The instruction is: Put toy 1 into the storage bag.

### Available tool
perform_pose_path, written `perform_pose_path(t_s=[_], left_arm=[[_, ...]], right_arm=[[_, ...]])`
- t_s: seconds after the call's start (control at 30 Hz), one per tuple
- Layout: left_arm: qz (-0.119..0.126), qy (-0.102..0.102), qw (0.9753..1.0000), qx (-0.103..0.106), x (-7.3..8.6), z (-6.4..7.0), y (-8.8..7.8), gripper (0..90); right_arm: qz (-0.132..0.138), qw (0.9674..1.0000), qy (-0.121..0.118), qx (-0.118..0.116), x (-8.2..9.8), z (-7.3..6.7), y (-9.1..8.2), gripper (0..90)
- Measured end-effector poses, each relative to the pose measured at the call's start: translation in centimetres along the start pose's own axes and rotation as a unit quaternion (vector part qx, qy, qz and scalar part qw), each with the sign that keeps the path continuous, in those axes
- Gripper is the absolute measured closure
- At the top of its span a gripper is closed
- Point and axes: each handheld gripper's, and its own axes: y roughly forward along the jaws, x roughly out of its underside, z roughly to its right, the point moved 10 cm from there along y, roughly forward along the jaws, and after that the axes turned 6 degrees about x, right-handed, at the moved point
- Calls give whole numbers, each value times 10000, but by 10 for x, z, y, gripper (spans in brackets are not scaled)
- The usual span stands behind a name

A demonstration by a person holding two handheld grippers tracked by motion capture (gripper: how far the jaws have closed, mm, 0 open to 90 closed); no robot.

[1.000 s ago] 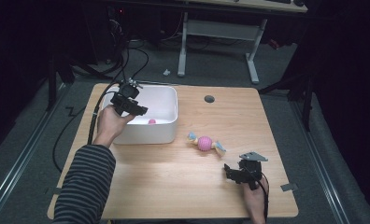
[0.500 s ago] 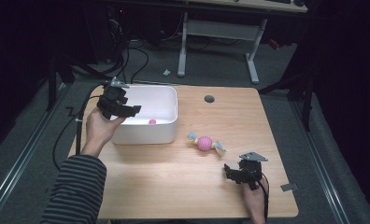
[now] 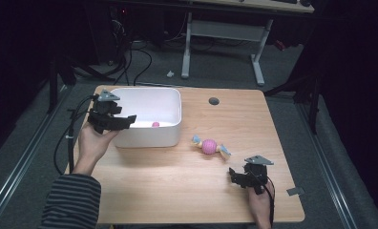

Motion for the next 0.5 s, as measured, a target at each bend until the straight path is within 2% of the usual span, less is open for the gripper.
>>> perform_pose_path(t_s=[0.2,0.23,0.5], left_arm=[[43,-6,10000,7,8,3,-5,360],[47,43,10000,-53,11,4,-7,359],[157,-48,9999,-12,19,5,-13,358]], right_arm=[[-1,10000,0,-2,0,0,0,137],[3,10000,-8,-1,0,0,0,137],[0,10000,0,-1,0,0,0,137]])
